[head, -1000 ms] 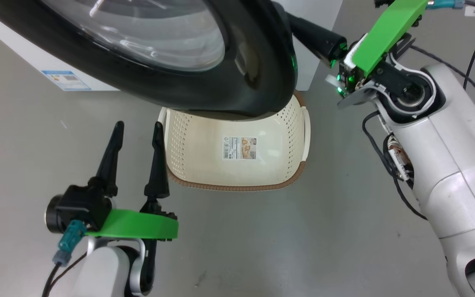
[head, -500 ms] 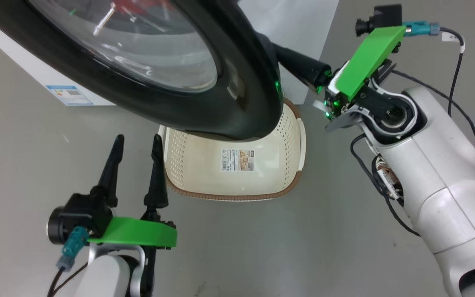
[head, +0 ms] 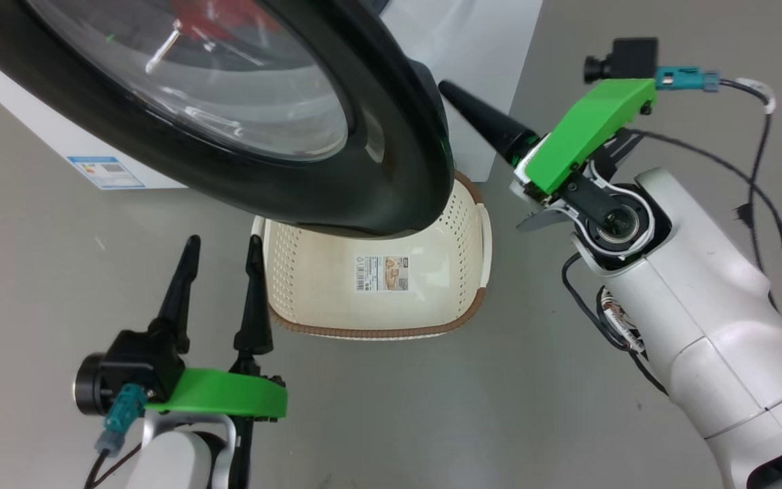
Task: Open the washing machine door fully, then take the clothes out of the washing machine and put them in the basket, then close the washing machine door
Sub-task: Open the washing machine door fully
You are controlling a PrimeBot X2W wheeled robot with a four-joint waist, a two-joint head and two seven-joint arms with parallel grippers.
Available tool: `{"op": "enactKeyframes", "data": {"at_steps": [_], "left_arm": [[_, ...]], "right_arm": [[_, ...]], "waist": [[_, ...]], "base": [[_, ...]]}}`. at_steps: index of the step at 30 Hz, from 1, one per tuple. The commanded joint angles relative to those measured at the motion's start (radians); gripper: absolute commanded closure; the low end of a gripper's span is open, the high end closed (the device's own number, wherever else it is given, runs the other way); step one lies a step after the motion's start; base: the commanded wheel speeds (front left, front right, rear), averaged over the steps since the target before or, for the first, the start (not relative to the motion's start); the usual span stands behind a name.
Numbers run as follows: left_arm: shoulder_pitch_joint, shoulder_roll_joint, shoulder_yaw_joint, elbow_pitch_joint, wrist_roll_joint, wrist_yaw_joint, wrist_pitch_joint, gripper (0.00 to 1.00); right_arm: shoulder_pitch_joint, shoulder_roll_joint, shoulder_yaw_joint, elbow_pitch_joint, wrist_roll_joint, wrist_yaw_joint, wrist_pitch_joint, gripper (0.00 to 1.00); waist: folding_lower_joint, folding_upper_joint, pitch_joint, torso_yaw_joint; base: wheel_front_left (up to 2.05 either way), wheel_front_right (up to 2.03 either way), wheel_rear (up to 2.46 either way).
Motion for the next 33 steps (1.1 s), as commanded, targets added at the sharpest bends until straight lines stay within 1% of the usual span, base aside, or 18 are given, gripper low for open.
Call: {"op": "enactKeyframes", "data": {"at_steps": [1, 2, 3, 5, 12, 15, 16, 17, 20, 21, 24, 26, 28, 30, 33], "left_arm": [[0.007, 0.018, 0.036, -0.026, 0.010, -0.005, -0.008, 0.00], [0.008, 0.018, 0.038, -0.026, 0.012, -0.005, -0.008, 0.00], [0.010, 0.018, 0.044, -0.028, 0.015, -0.007, -0.008, 0.00], [0.013, 0.018, 0.051, -0.033, 0.018, -0.007, -0.008, 0.00], [0.020, 0.018, 0.070, -0.064, 0.010, 0.001, -0.008, 0.00], [0.017, 0.018, 0.075, -0.080, 0.005, 0.010, -0.008, 0.00], [0.017, 0.018, 0.078, -0.085, 0.003, 0.012, -0.008, 0.00], [0.017, 0.018, 0.078, -0.085, 0.003, 0.012, -0.008, 0.00], [0.019, 0.018, 0.087, -0.101, 0.000, 0.021, -0.008, 0.00], [0.019, 0.018, 0.089, -0.106, -0.004, 0.023, -0.008, 0.00], [0.022, 0.018, 0.099, -0.122, -0.017, 0.026, -0.008, 0.00], [0.022, 0.018, 0.106, -0.130, -0.016, 0.027, -0.008, 0.00], [0.020, 0.018, 0.110, -0.135, -0.016, 0.027, -0.008, 0.00], [0.017, 0.018, 0.110, -0.141, -0.017, 0.025, -0.008, 0.00], [0.012, 0.018, 0.111, -0.149, -0.014, 0.024, -0.008, 0.00]], "right_arm": [[0.015, 0.014, 0.003, -0.034, -0.022, 0.008, -0.034, 0.00], [0.018, 0.010, 0.002, -0.037, -0.034, 0.008, -0.061, 0.00], [0.025, 0.000, 0.001, -0.036, -0.058, 0.008, -0.111, 0.00], [0.030, -0.017, 0.012, -0.034, -0.095, 0.008, -0.163, 0.00], [0.029, -0.072, 0.088, 0.019, -0.255, 0.008, -0.370, 0.00], [0.024, -0.097, 0.136, 0.038, -0.343, 0.008, -0.469, 0.00], [0.024, -0.102, 0.146, 0.046, -0.368, 0.008, -0.493, 0.00], [0.024, -0.102, 0.146, 0.046, -0.368, 0.008, -0.493, 0.00], [0.017, -0.124, 0.159, 0.082, -0.487, 0.008, -0.532, 0.00], [0.014, -0.126, 0.141, 0.089, -0.530, 0.008, -0.535, 0.00], [0.032, -0.121, 0.008, 0.048, -0.719, 0.008, -0.536, 0.00], [0.074, -0.099, -0.087, -0.007, -0.851, 0.008, -0.537, 0.00], [0.125, -0.067, -0.161, -0.076, -0.975, 0.008, -0.537, 0.00], [0.176, -0.040, -0.209, -0.138, -1.072, 0.008, -0.537, 0.00], [0.237, -0.012, -0.260, -0.216, -1.177, 0.008, -0.537, 0.00]], "waist": [[0.0000, 0.0000, -0.001, -0.004], [0.0000, 0.0000, -0.002, -0.006], [0.0000, 0.0000, -0.004, -0.011], [0.0000, 0.0000, -0.006, -0.017], [0.0000, 0.0000, -0.008, -0.034], [0.0000, 0.0000, -0.004, -0.041], [0.0000, 0.0000, -0.004, -0.044], [0.0000, 0.0000, -0.004, -0.044], [0.0000, 0.0000, 0.000, -0.054], [0.0000, 0.0000, 0.001, -0.058], [0.0000, 0.0000, 0.007, -0.067], [0.0000, 0.0000, 0.010, -0.071], [0.0000, 0.0000, 0.013, -0.074], [0.0000, 0.0000, 0.015, -0.075], [0.0000, 0.0000, 0.017, -0.075]], "base": [[0.00, 0.00, 0.00], [0.00, 0.00, 0.00], [0.00, 0.00, 0.00], [0.00, 0.00, 0.00], [0.00, 0.00, 0.00], [0.00, 0.00, 0.00], [0.00, 0.00, 0.00], [0.00, 0.00, 0.00], [0.00, 0.00, 0.00], [0.00, 0.00, 0.00], [0.00, 0.00, 0.00], [0.00, 0.00, 0.00], [0.00, 0.00, 0.00], [0.00, 0.00, 0.00], [0.00, 0.00, 0.00]]}}
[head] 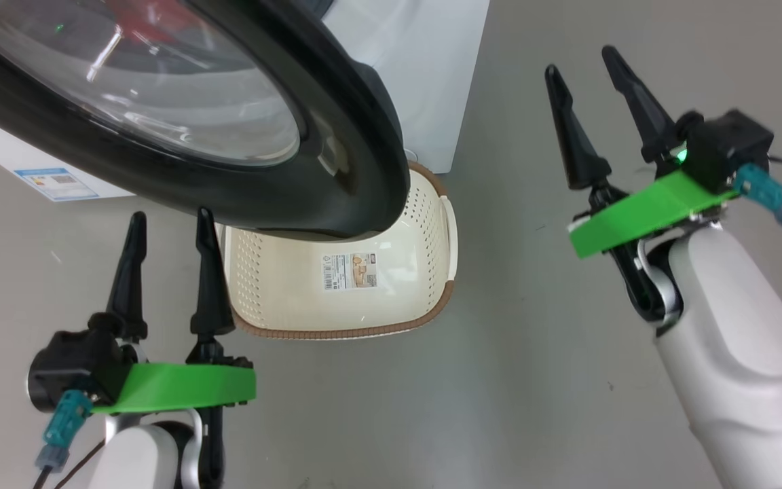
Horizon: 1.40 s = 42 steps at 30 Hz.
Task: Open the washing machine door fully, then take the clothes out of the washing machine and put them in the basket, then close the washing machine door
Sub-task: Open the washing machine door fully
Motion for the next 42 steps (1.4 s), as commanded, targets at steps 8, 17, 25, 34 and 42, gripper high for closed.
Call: {"op": "enactKeyframes", "data": {"at_steps": [8, 17, 25, 34, 42], "left_arm": [[-0.002, 0.018, 0.049, -0.090, 0.019, 0.012, -0.008, 0.00], [0.009, 0.018, 0.037, -0.089, 0.019, 0.013, -0.008, 0.00], [0.009, 0.018, 0.030, -0.088, 0.022, 0.016, -0.008, 0.00], [0.014, 0.018, 0.028, -0.089, 0.025, 0.017, -0.008, 0.00], [0.016, 0.018, 0.026, -0.086, 0.030, 0.015, -0.008, 0.00]], "right_arm": [[0.133, 0.042, -0.068, -0.197, -0.157, 0.006, -0.006, 0.00], [0.271, 0.046, -0.104, -0.324, -0.137, 0.006, -0.006, 0.00], [0.329, 0.046, -0.108, -0.383, -0.151, 0.006, -0.006, 0.00], [0.354, 0.046, -0.113, -0.387, -0.126, 0.006, -0.006, 0.00], [0.360, 0.046, -0.113, -0.383, -0.107, 0.006, -0.006, 0.00]], "waist": [[0.0000, -0.0001, 0.006, 0.003], [0.0000, -0.0001, 0.005, 0.003], [0.0000, -0.0001, 0.006, 0.004], [0.0000, -0.0001, 0.008, 0.010], [0.0000, -0.0001, 0.007, 0.013]], "base": [[0.00, 0.00, 0.00], [0.00, 0.00, 0.00], [0.00, 0.00, 0.00], [0.00, 0.00, 0.00], [0.00, 0.00, 0.00]]}}
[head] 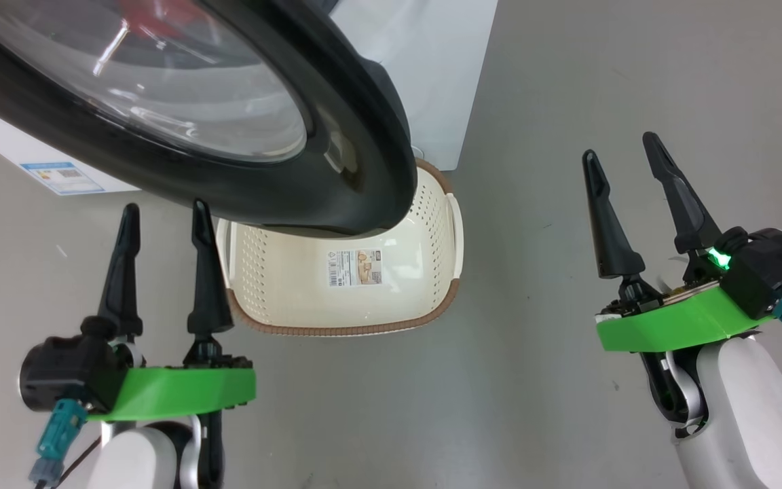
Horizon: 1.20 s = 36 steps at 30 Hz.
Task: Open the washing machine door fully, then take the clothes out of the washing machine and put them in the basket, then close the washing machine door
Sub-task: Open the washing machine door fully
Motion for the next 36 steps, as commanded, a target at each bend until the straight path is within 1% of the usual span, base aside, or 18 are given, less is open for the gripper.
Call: {"op": "enactKeyframes", "data": {"at_steps": [1, 4, 5, 7, 8, 12, 14, 17, 19, 20, 22, 24, 26, 29, 30, 32, 36], "left_arm": [[0.006, 0.018, 0.026, -0.023, 0.011, 0.005, -0.008, 0.00], [0.007, 0.018, 0.024, -0.025, 0.013, 0.006, -0.008, 0.00], [0.007, 0.018, 0.023, -0.025, 0.013, 0.006, -0.008, 0.00], [0.008, 0.018, 0.020, -0.025, 0.014, 0.006, -0.008, 0.00], [0.008, 0.018, 0.018, -0.025, 0.014, 0.006, -0.008, 0.00], [0.009, 0.018, 0.010, -0.021, 0.014, 0.005, -0.008, 0.00], [0.010, 0.018, 0.005, -0.018, 0.015, 0.003, -0.008, 0.00], [0.012, 0.018, -0.001, -0.013, 0.017, -0.001, -0.008, 0.00], [0.013, 0.018, -0.001, -0.011, 0.021, -0.001, -0.008, 0.00], [0.013, 0.018, -0.002, -0.009, 0.024, -0.001, -0.008, 0.00], [0.012, 0.018, -0.003, -0.009, 0.026, 0.000, -0.008, 0.00], [0.009, 0.018, -0.004, -0.009, 0.028, 0.000, -0.008, 0.00], [0.006, 0.018, -0.007, -0.007, 0.033, 0.000, -0.008, 0.00], [-0.002, 0.018, -0.011, -0.006, 0.035, 0.002, -0.008, 0.00], [-0.002, 0.018, -0.011, -0.006, 0.035, 0.002, -0.008, 0.00], [-0.007, 0.018, -0.013, -0.006, 0.034, 0.003, -0.008, 0.00], [-0.013, 0.018, -0.016, -0.008, 0.034, 0.005, -0.008, 0.00]], "right_arm": [[0.010, 0.007, 0.017, -0.025, 0.007, 0.006, -0.006, 0.00], [0.003, 0.007, 0.017, -0.024, 0.015, 0.006, -0.006, 0.00], [0.000, 0.007, 0.019, -0.021, 0.021, 0.006, -0.006, 0.51], [-0.011, 0.007, 0.022, -0.013, 0.046, 0.006, -0.006, 0.87], [-0.017, 0.007, 0.027, -0.004, 0.068, 0.006, -0.006, 1.00], [-0.051, 0.007, 0.048, 0.043, 0.178, 0.006, -0.006, 1.00], [-0.070, 0.007, 0.063, 0.079, 0.259, 0.006, -0.006, 1.00], [-0.107, 0.007, 0.100, 0.143, 0.425, 0.006, -0.006, 1.00], [-0.145, 0.007, 0.130, 0.184, 0.506, 0.006, -0.006, 1.00], [-0.185, 0.007, 0.173, 0.226, 0.587, 0.006, -0.006, 1.00], [-0.232, 0.007, 0.223, 0.265, 0.692, 0.006, 0.002, 1.00], [-0.284, 0.007, 0.254, 0.293, 0.794, 0.006, 0.033, 1.00], [-0.332, 0.007, 0.272, 0.318, 0.869, 0.006, 0.073, 1.00], [-0.393, 0.007, 0.282, 0.341, 0.993, 0.006, 0.150, 1.00], [-0.393, 0.007, 0.282, 0.341, 0.993, 0.006, 0.150, 1.00], [-0.426, 0.007, 0.283, 0.356, 1.080, 0.006, 0.215, 1.00], [-0.486, 0.007, 0.279, 0.395, 1.198, 0.006, 0.335, 1.00]], "waist": [[0.0000, 0.0000, 0.000, 0.001], [0.0000, 0.0000, -0.001, 0.004], [0.0000, 0.0000, -0.001, 0.005], [0.0000, 0.0000, -0.001, 0.008], [0.0000, 0.0000, -0.001, 0.010], [0.0000, 0.0000, -0.004, 0.019], [0.0000, 0.0000, -0.007, 0.026], [0.0000, 0.0000, -0.010, 0.036], [0.0000, 0.0000, -0.011, 0.040], [0.0000, 0.0000, -0.010, 0.045], [0.0000, 0.0000, -0.005, 0.049], [0.0000, 0.0000, 0.000, 0.052], [0.0000, 0.0000, 0.008, 0.056], [0.0000, 0.0000, 0.018, 0.064], [0.0000, 0.0000, 0.018, 0.064], [0.0000, 0.0000, 0.024, 0.069], [0.0000, 0.0000, 0.036, 0.076]], "base": [[0.00, 0.00, 0.00], [0.00, 0.00, 0.00], [0.00, 0.00, 0.00], [0.00, 0.00, 0.00], [0.00, 0.00, 0.00], [0.00, 0.00, 0.00], [0.00, 0.00, 0.00], [0.00, 0.00, 0.00], [0.00, 0.00, 0.00], [0.00, 0.00, 0.00], [0.00, 0.00, 0.00], [0.00, 0.00, 0.00], [0.00, 0.00, 0.00], [0.00, 0.00, 0.00], [0.00, 0.00, 0.00], [0.00, 0.00, 0.00], [0.00, 0.00, 0.00]]}}
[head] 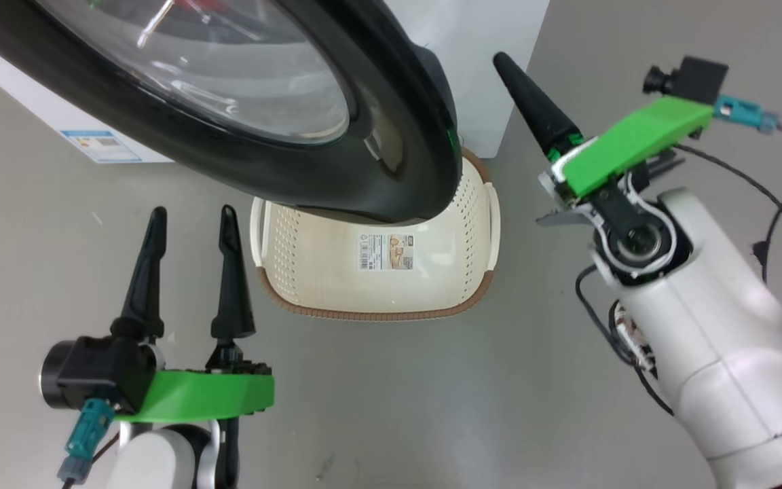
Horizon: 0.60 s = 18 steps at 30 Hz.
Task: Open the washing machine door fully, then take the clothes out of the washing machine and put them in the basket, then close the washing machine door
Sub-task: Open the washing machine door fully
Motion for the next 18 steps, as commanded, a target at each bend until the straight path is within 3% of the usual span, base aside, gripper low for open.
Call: {"op": "enactKeyframes", "data": {"at_steps": [1, 7, 18], "left_arm": [[-0.013, 0.018, 0.026, -0.023, 0.009, 0.007, -0.008, 0.00], [-0.027, 0.018, 0.021, -0.025, 0.009, 0.006, -0.008, 0.00], [-0.049, 0.018, 0.013, -0.018, 0.004, 0.004, -0.008, 0.00]], "right_arm": [[-0.032, 0.016, 0.009, -0.013, 0.042, 0.006, 0.037, 1.00], [-0.104, 0.016, -0.013, 0.024, 0.226, 0.006, 0.227, 1.00], [-0.178, -0.010, -0.021, 0.075, 0.346, 0.006, 0.504, 1.00]], "waist": [[0.0000, 0.0000, 0.008, 0.005], [0.0000, 0.0000, 0.031, 0.018], [0.0000, 0.0000, 0.051, 0.034]], "base": [[0.00, 0.00, 0.00], [0.00, 0.00, 0.00], [0.00, 0.00, 0.00]]}}
